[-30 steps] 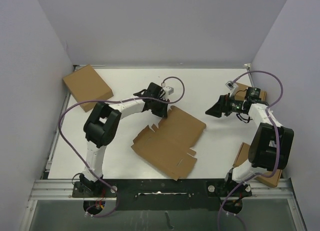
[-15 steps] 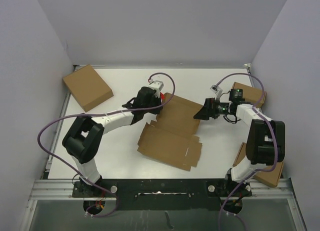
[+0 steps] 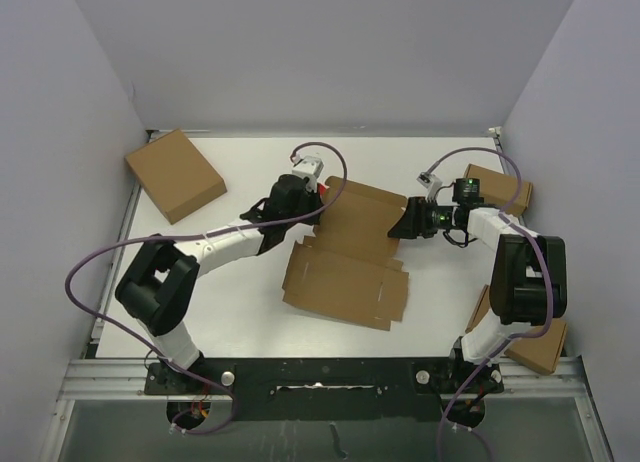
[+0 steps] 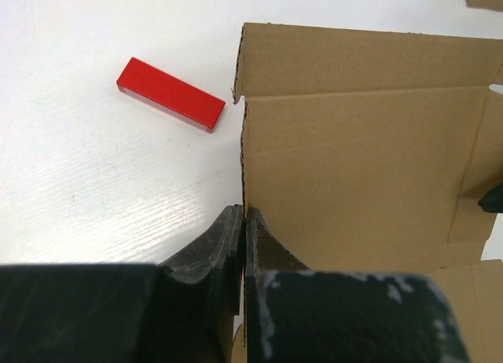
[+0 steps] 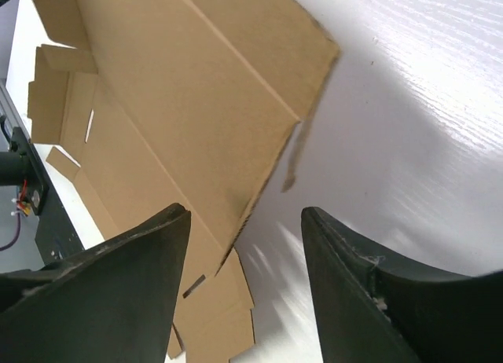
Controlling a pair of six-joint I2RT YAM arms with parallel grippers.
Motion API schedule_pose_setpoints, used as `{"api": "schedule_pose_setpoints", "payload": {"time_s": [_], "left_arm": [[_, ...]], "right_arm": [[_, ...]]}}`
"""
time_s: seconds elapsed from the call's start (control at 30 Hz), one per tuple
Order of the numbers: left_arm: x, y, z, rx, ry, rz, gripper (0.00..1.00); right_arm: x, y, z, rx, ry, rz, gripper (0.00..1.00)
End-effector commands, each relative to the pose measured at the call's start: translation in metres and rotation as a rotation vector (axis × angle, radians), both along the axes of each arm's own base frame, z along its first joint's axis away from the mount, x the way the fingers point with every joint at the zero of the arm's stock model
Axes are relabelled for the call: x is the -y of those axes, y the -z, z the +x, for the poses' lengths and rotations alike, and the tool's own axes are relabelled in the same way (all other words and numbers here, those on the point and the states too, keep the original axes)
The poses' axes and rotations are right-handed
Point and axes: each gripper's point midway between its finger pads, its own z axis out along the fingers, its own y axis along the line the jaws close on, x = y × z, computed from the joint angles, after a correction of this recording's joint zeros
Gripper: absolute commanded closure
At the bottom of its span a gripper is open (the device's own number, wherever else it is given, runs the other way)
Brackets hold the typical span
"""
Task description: Fold the paper box
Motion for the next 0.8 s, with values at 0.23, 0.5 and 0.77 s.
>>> {"api": "schedule_pose_setpoints", "payload": {"time_s": [0.23, 0.5, 0.77], "left_arm": [[0.011, -0.066, -0.004, 0.151, 0.044, -0.162, 1.0], [0.006, -0.074, -0.005, 0.147, 0.088, -0.258, 1.0], [0.0, -0.094, -0.017, 0.17, 0.263, -0.42, 1.0]], "right_arm": [[-0.005, -0.02, 0.011, 0.079, -0.024, 0.064, 0.76], [-0.013, -0.05, -0.003, 0.158, -0.146, 0.212, 1.0], [-0.018, -0.072, -0.016, 0.249, -0.246, 0.293, 0.98]]}}
